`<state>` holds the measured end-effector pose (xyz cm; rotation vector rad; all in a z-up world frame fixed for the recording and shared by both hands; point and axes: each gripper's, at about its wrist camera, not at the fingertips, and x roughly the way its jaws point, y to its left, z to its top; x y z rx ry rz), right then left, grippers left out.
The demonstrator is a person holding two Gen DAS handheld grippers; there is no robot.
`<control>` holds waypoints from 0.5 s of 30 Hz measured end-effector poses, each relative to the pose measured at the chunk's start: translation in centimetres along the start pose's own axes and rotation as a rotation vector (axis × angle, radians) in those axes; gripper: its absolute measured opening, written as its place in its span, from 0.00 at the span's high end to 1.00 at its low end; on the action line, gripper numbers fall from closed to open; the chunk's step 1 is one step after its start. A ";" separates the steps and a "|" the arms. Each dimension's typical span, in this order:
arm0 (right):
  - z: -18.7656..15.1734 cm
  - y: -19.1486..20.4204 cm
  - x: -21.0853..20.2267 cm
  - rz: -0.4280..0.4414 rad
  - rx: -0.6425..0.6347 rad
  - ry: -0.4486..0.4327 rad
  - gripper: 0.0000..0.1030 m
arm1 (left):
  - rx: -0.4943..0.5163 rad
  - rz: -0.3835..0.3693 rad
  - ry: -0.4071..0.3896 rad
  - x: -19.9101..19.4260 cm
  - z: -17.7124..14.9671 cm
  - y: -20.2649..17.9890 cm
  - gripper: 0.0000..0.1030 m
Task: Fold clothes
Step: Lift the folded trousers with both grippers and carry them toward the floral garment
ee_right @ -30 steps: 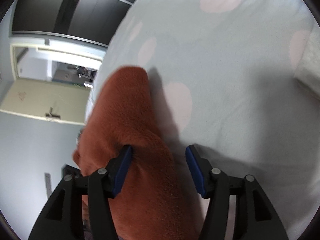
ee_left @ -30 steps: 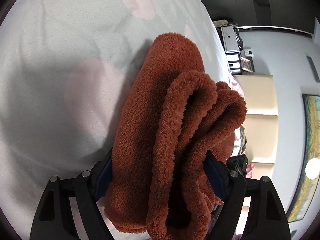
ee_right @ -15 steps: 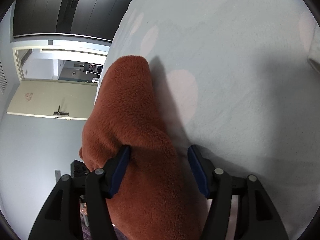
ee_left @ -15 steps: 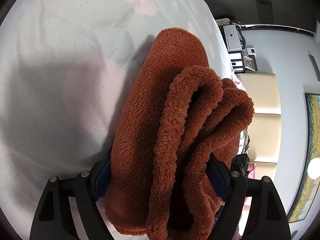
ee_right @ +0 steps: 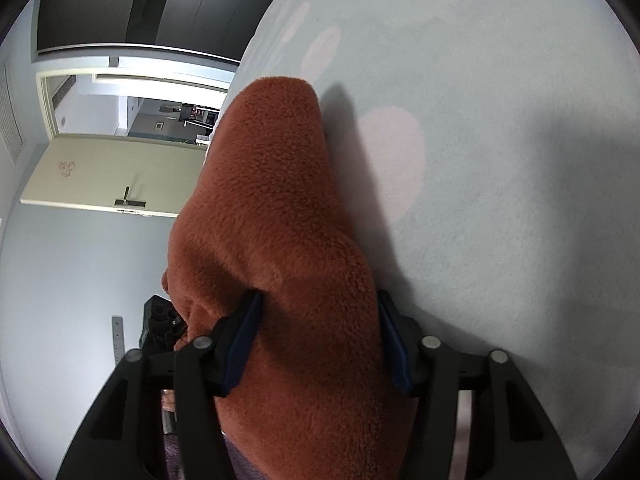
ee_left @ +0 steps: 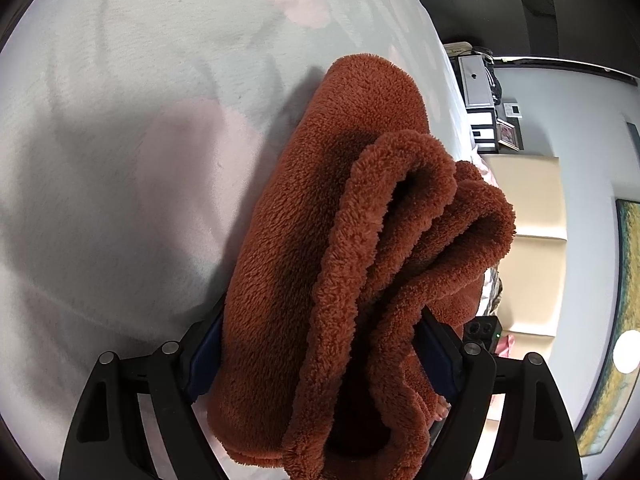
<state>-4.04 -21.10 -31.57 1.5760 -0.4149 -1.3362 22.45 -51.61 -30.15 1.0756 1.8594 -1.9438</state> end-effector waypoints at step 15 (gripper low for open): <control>-0.4 1.5 0.5 -0.006 -0.012 -0.008 0.57 | 0.041 0.036 -0.108 -0.1 -1.3 -0.2 0.19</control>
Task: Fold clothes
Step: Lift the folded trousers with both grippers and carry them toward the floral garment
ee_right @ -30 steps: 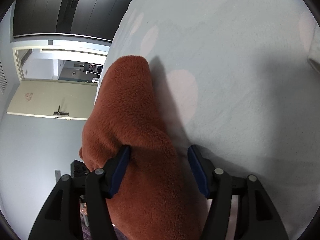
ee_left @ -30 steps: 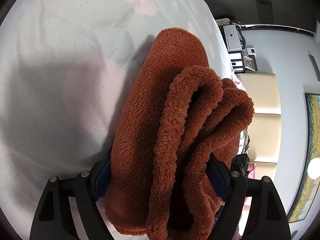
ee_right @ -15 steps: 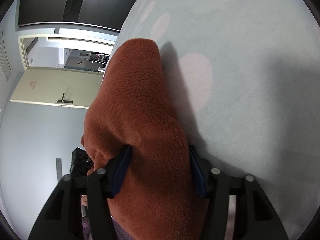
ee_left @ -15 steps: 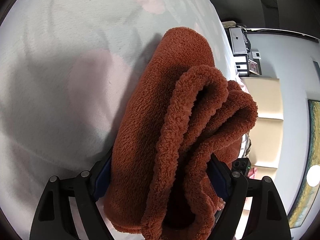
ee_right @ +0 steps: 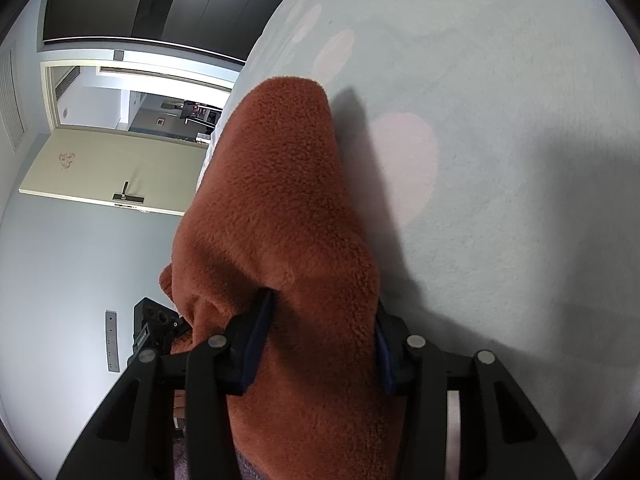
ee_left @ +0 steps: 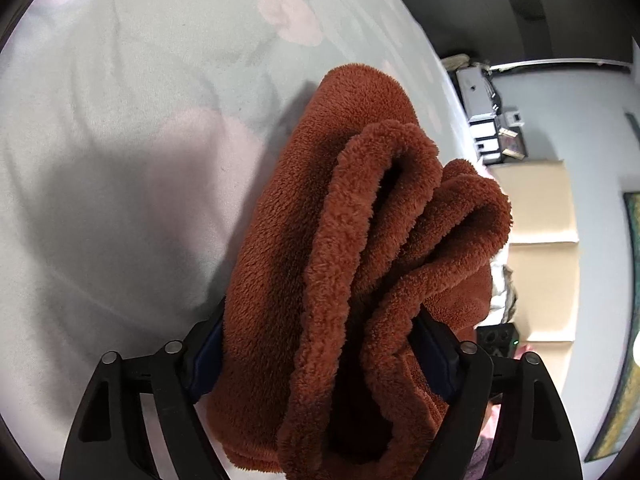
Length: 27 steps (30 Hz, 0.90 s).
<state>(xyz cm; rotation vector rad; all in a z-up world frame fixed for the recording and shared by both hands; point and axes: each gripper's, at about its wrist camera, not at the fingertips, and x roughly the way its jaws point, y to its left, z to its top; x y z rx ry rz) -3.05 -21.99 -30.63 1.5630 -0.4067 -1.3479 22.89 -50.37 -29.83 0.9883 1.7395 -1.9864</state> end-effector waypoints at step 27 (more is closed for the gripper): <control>0.5 -0.4 -0.2 -0.014 -0.007 -0.001 0.56 | 0.132 0.108 -0.024 -1.6 -0.7 -1.1 0.30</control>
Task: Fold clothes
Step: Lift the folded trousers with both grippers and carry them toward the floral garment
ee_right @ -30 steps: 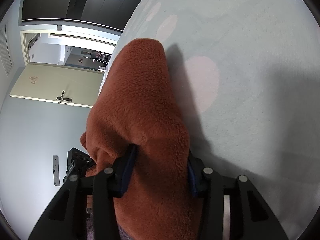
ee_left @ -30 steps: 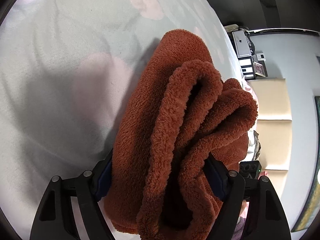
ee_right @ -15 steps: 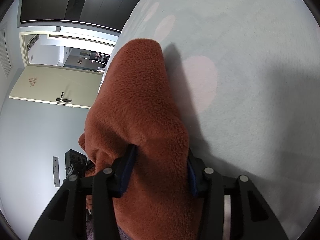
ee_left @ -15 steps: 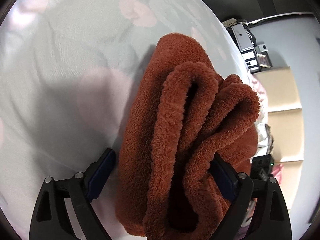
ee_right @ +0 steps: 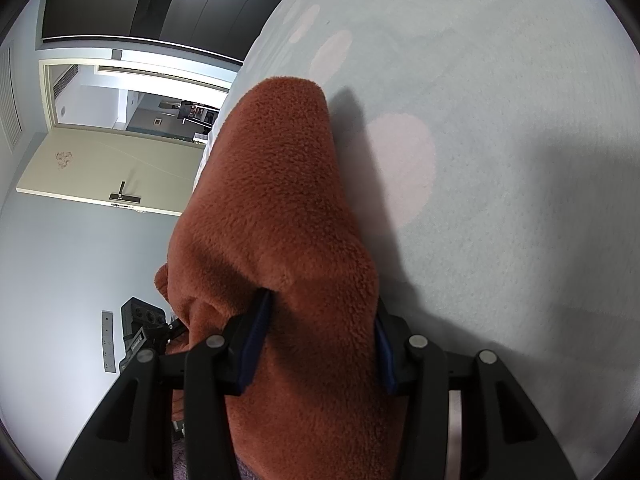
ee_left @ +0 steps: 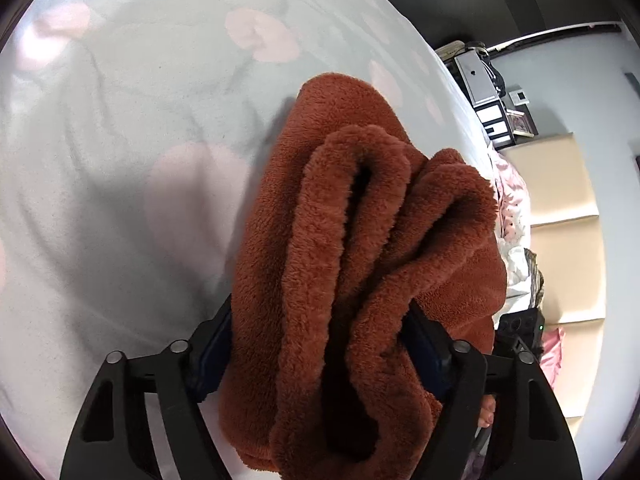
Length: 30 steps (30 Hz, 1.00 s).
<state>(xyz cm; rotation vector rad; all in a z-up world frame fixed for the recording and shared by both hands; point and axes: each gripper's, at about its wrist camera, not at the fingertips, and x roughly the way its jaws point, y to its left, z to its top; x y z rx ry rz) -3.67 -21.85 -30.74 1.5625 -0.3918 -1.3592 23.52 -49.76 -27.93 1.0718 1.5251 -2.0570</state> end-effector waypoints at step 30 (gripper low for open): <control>-0.5 6.2 -2.9 0.033 -0.192 -0.108 0.79 | 0.049 -0.119 -0.131 -4.6 -0.5 -2.2 0.50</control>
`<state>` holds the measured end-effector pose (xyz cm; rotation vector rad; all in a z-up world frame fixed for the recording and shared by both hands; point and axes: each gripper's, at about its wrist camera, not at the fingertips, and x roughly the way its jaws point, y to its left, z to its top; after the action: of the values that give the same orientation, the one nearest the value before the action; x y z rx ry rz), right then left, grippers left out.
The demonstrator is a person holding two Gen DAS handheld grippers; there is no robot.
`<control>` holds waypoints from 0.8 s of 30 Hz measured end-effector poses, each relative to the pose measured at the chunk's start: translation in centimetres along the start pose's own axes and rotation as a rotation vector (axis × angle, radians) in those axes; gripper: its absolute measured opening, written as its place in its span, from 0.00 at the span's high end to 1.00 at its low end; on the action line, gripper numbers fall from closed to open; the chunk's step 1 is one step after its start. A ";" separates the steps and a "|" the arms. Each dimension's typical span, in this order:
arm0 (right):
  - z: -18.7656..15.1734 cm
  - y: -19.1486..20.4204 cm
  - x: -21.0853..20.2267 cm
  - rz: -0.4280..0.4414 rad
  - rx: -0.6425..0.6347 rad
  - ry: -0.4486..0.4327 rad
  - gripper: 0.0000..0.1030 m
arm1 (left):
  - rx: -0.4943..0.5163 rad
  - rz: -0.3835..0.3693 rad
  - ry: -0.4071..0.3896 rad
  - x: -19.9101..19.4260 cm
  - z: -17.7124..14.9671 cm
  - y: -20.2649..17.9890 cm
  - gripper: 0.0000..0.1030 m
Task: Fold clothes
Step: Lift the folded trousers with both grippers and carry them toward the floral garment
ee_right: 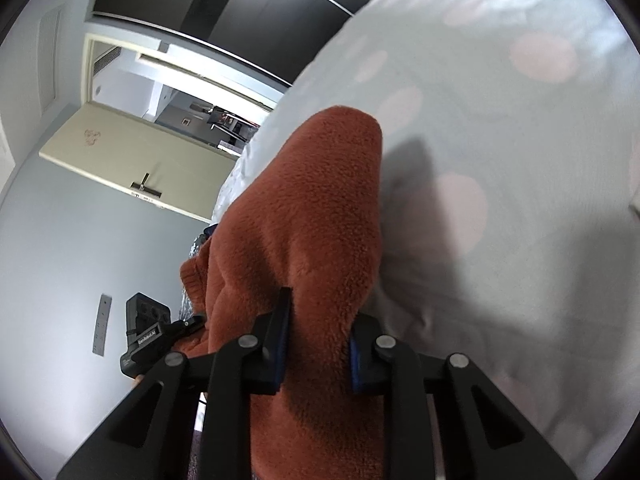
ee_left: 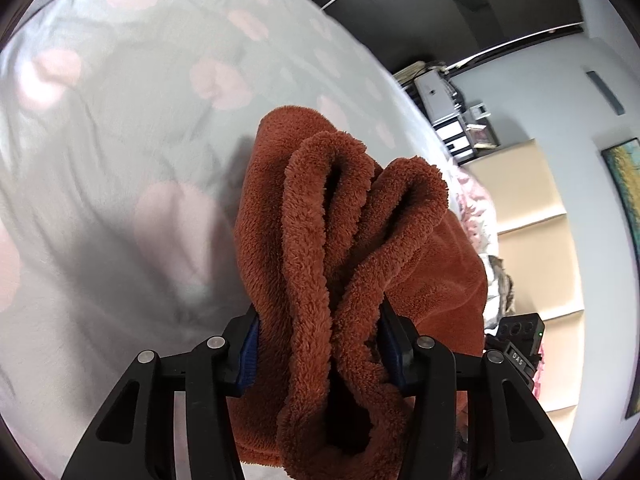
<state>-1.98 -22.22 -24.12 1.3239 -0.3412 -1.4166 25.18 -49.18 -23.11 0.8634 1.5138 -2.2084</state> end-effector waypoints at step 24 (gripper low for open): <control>10.5 38.8 22.7 0.067 -0.657 0.340 0.80 | -0.369 -0.061 -0.706 -26.5 2.2 10.9 0.51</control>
<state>14.20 -59.05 -1.47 0.9639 0.2883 -1.0838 51.02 -57.19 -13.35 -0.0832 1.4953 -1.8702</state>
